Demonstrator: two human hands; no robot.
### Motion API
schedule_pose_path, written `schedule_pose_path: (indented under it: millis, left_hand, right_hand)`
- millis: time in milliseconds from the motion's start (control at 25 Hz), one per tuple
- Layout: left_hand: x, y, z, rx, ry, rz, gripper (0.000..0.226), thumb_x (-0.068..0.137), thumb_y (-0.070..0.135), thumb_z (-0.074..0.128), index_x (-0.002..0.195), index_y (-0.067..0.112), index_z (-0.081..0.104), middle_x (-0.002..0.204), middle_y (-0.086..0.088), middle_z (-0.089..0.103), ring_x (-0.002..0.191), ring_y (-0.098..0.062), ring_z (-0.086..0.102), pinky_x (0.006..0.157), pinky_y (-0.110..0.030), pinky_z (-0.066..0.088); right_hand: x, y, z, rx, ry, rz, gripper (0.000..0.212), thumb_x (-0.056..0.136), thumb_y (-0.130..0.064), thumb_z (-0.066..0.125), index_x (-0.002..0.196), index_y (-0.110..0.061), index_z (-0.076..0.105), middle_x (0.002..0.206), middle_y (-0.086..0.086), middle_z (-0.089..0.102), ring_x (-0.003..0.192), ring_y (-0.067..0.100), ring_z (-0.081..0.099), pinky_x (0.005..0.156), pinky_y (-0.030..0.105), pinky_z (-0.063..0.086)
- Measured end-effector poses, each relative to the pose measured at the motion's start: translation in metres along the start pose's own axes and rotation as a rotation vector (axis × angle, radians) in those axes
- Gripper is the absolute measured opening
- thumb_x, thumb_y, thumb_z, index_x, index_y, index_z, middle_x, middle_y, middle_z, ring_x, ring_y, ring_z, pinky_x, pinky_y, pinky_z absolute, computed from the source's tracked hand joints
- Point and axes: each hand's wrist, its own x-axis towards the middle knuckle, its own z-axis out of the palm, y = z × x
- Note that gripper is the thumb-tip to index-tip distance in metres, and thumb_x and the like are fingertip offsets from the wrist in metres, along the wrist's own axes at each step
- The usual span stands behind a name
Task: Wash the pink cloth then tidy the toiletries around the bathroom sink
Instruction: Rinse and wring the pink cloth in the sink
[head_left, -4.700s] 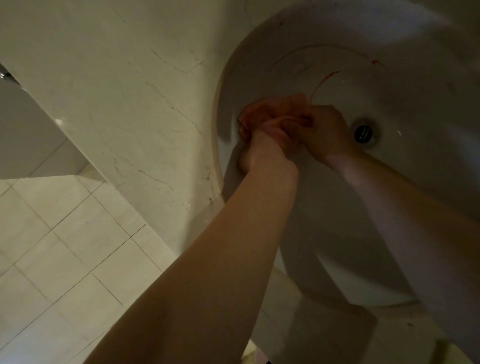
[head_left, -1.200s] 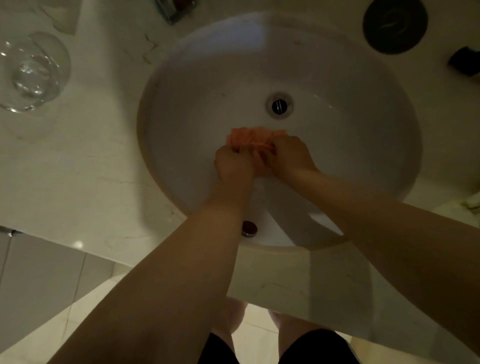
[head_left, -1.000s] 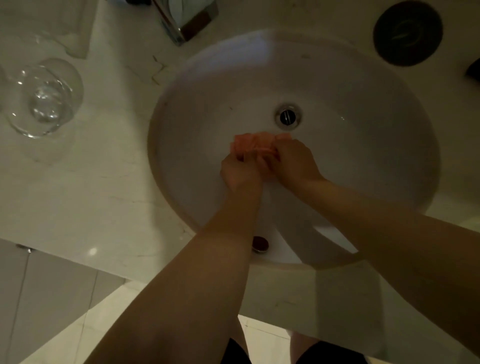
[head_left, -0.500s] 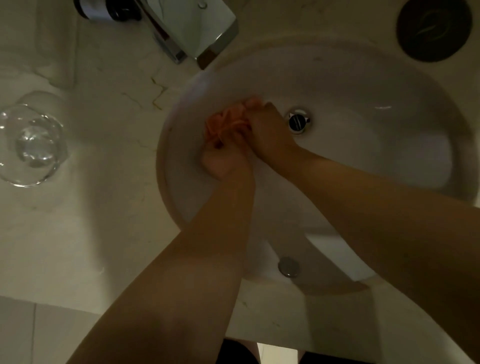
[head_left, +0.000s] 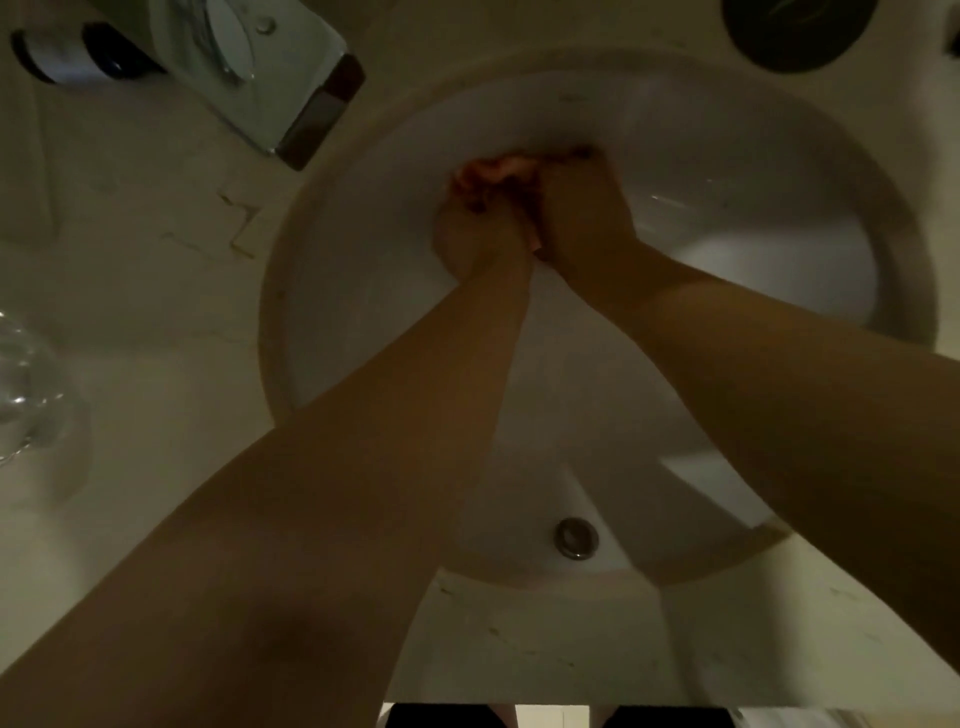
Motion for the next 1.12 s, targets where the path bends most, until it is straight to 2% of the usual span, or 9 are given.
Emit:
schedule_pose_path:
  millis: [200,280,320,400,680,840,880,1000,1120]
  left_hand:
    - [-0.016,0.000,0.023,0.166,-0.343,0.233,0.016,0.088,0.018,0.058,0.086,0.009,0.071,0.087,-0.009,0.071,0.082,-0.023,0.066,0.072,-0.036,0.054]
    - [-0.009,-0.006,0.016,0.182,-0.401,0.290,0.012,0.085,0.016,0.061,0.083,0.011,0.071,0.083,-0.006,0.070,0.078,-0.020,0.064,0.063,-0.023,0.053]
    - [-0.007,-0.006,0.014,0.225,-0.401,0.348,0.012,0.085,0.014,0.060,0.083,0.010,0.071,0.082,-0.005,0.068,0.077,-0.019,0.062,0.055,-0.011,0.043]
    - [0.000,-0.007,0.007,0.301,-0.406,0.456,0.014,0.086,0.013,0.059,0.085,0.010,0.072,0.085,-0.009,0.069,0.080,-0.020,0.062,0.054,-0.014,0.031]
    - [-0.002,-0.020,-0.029,0.355,-0.268,0.577,0.017,0.089,0.016,0.057,0.099,0.010,0.070,0.096,-0.010,0.071,0.088,-0.021,0.064,0.064,-0.016,0.031]
    - [-0.007,-0.018,-0.022,0.366,-0.381,0.592,0.024,0.089,0.020,0.056,0.106,0.011,0.069,0.107,-0.010,0.069,0.099,-0.022,0.061,0.072,-0.020,0.037]
    - [-0.002,-0.013,-0.019,0.393,-0.432,0.607,0.026,0.087,0.023,0.055,0.103,0.009,0.070,0.108,-0.011,0.068,0.101,-0.023,0.060,0.074,-0.022,0.039]
    - [0.010,-0.002,-0.017,0.526,-0.572,0.660,0.033,0.084,0.025,0.051,0.100,0.003,0.069,0.107,-0.017,0.066,0.091,-0.016,0.055,0.076,-0.027,0.040]
    - [0.004,-0.005,-0.021,0.583,-0.640,0.672,0.030,0.090,0.019,0.051,0.111,0.002,0.064,0.112,-0.018,0.065,0.094,-0.022,0.056,0.076,-0.026,0.038]
  right_hand:
    - [-0.031,0.037,-0.032,0.059,0.062,0.066,0.028,0.096,-0.015,0.047,0.119,-0.006,0.061,0.115,0.018,0.063,0.108,0.033,0.057,0.080,0.027,0.037]
    - [-0.029,0.040,-0.029,0.088,0.018,0.049,0.029,0.096,-0.014,0.048,0.122,-0.006,0.060,0.118,0.017,0.062,0.110,0.032,0.056,0.079,0.024,0.033]
    - [-0.026,0.039,-0.026,0.122,0.017,0.017,0.030,0.096,-0.015,0.049,0.122,-0.007,0.060,0.119,0.018,0.061,0.112,0.032,0.055,0.082,0.025,0.035]
    - [-0.021,0.040,-0.015,0.118,0.024,-0.025,0.032,0.096,-0.023,0.048,0.122,-0.011,0.062,0.122,0.017,0.060,0.117,0.034,0.053,0.089,0.030,0.040]
    - [-0.017,0.025,0.002,0.062,-0.086,-0.091,0.041,0.091,-0.031,0.038,0.114,-0.009,0.065,0.126,0.015,0.059,0.125,0.032,0.046,0.106,0.029,0.027]
    - [-0.022,0.037,-0.011,0.169,-0.112,-0.051,0.033,0.095,-0.009,0.045,0.125,-0.005,0.058,0.134,0.014,0.052,0.124,0.027,0.046,0.088,0.000,0.029]
    - [-0.024,0.038,-0.014,0.184,-0.107,-0.037,0.034,0.097,-0.010,0.043,0.128,-0.005,0.056,0.135,0.014,0.051,0.124,0.026,0.047,0.088,0.000,0.031]
    - [-0.030,0.034,-0.015,0.097,-0.061,-0.080,0.040,0.098,-0.021,0.040,0.136,-0.012,0.047,0.132,0.016,0.052,0.117,0.032,0.052,0.092,0.031,0.041]
    - [-0.042,0.037,-0.020,0.001,-0.139,-0.111,0.045,0.097,-0.029,0.036,0.134,-0.006,0.048,0.130,0.022,0.053,0.115,0.038,0.052,0.089,0.037,0.040]
